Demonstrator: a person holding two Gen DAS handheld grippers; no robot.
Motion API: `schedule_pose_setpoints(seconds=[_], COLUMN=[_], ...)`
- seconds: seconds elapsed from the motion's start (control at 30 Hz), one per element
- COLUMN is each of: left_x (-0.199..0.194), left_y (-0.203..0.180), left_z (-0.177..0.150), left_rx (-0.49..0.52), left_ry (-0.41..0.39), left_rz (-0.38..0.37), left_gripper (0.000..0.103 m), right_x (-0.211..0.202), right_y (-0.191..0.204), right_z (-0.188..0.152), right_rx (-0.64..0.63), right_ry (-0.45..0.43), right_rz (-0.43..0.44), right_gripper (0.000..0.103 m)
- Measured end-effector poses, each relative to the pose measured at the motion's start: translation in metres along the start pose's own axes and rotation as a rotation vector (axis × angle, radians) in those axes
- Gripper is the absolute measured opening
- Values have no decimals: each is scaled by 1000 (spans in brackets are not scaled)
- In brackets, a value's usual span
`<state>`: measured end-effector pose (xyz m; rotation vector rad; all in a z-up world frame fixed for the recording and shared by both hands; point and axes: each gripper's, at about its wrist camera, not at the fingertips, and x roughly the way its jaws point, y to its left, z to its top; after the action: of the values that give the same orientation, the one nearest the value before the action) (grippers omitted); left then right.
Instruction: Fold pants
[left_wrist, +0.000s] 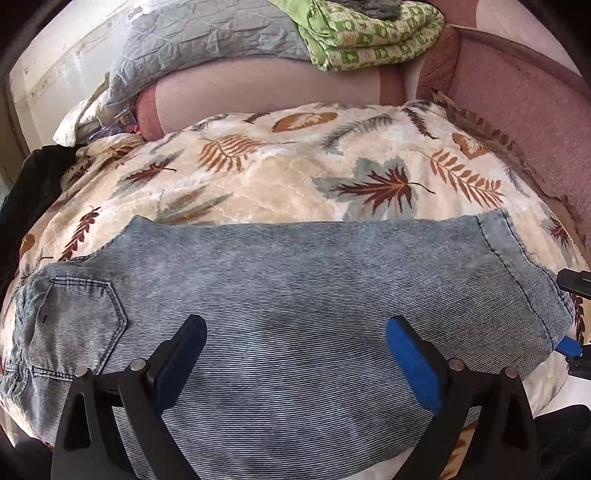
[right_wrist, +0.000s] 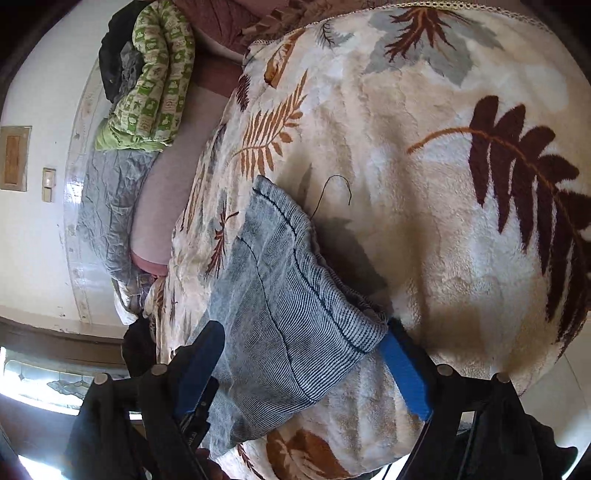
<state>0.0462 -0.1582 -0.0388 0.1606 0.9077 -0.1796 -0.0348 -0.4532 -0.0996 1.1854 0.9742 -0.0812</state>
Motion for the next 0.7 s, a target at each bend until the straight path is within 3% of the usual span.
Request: schedule_pose_setpoints(seconds=[0.1, 0.17, 0.23, 0.37, 0.57, 0.7], left_x=[15, 30, 30, 32, 27, 16], left_y=[7, 11, 15, 14, 16, 20], left_z=[-7, -13, -13, -10, -11, -11], left_rx=[9, -5, -30, -24, -30, -38], left_ry=[55, 108, 99, 115, 111, 55], left_rz=[39, 24, 9, 2, -17, 2], left_gripper=[98, 99, 99, 99, 99, 99], right_x=[0, 0, -1, -2, 0, 0], right_y=[-1, -1, 0, -2, -8, -6], right_z=[0, -1, 0, 2, 6, 7], right_rx=[4, 4, 3, 3, 54, 30], right_ry=[-4, -8, -9, -2, 2, 6], right_rz=[-9, -21, -42, -77, -76, -85], right_gripper=[82, 81, 76, 44, 46, 41])
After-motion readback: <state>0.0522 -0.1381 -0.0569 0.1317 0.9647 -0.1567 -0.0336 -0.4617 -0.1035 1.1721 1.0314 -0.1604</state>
